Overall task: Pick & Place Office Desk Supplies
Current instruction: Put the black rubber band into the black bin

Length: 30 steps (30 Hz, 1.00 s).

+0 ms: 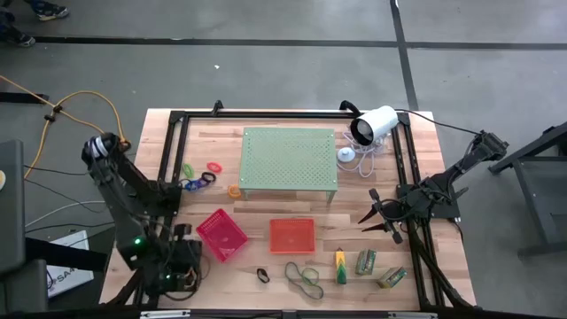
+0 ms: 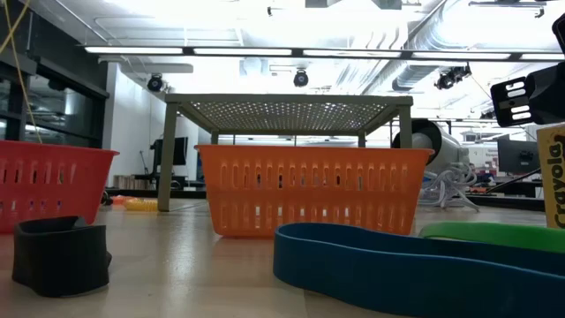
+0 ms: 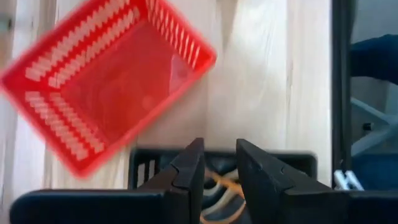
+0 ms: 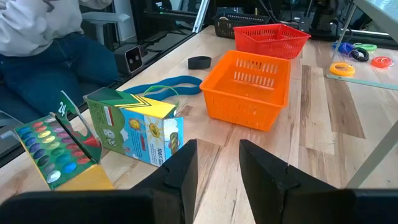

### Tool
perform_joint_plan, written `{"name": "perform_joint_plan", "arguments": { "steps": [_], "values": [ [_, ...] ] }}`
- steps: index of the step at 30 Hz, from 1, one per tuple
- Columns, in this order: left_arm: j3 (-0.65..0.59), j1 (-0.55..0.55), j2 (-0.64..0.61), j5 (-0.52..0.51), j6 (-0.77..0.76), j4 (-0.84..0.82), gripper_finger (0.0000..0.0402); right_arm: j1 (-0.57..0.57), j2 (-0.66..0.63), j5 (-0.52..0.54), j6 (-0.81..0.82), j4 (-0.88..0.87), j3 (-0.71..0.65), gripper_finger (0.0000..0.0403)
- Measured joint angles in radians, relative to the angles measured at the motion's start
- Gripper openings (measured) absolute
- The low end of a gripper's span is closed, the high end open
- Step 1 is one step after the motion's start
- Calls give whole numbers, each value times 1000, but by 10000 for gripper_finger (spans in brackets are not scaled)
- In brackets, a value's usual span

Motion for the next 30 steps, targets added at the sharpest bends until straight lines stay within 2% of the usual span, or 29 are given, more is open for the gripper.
{"name": "perform_joint_plan", "arguments": {
  "steps": [8, 19, 30],
  "values": [
    [0, 102, 3, 41, 198, 115, 87, 0, 0, 0, 0, 0, 0, 106],
    [0, 193, 92, 49, 568, 391, 87, 0, 0, 0, 0, 0, 0, 106],
    [0, 304, 223, 144, 714, 582, 87, 0, 0, 0, 0, 0, 0, 106]
  ]
}}
